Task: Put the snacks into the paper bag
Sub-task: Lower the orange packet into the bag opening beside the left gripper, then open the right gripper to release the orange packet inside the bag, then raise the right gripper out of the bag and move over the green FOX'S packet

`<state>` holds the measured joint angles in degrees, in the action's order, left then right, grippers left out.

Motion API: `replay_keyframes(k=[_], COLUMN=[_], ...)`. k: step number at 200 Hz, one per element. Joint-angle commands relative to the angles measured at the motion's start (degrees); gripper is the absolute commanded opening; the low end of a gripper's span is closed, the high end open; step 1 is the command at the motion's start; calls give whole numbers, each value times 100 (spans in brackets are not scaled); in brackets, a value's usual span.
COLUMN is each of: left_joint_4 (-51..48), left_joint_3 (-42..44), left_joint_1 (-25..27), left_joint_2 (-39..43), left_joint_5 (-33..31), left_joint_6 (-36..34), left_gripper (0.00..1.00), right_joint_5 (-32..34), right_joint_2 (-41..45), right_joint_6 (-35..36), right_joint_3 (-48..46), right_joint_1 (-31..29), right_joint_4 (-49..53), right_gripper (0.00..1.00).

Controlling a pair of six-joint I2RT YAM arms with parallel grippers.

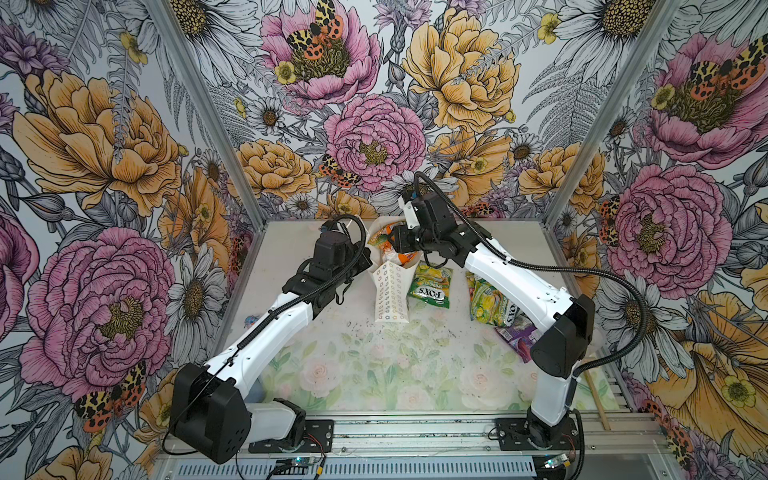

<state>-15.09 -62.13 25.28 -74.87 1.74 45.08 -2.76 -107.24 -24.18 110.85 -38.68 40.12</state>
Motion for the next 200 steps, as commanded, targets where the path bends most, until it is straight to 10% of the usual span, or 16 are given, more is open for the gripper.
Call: replay_keyframes(k=[1, 144, 200], left_joint_4=[122, 91, 138], left_joint_3=[0, -92, -55], left_joint_1=[21, 18, 12], left_joint_2=[95, 42, 43], left_joint_5=[55, 63, 113], left_joint_6=[10, -8, 53], left_gripper=[0, 0, 0], right_joint_5=[91, 425, 906], right_joint_2=[351, 681, 1985], right_joint_6=[192, 787, 617], right_joint_3=[327, 713, -333], right_joint_1=[-52, -248, -246], right_joint_4=[-172, -175, -161], right_gripper=[49, 52, 74])
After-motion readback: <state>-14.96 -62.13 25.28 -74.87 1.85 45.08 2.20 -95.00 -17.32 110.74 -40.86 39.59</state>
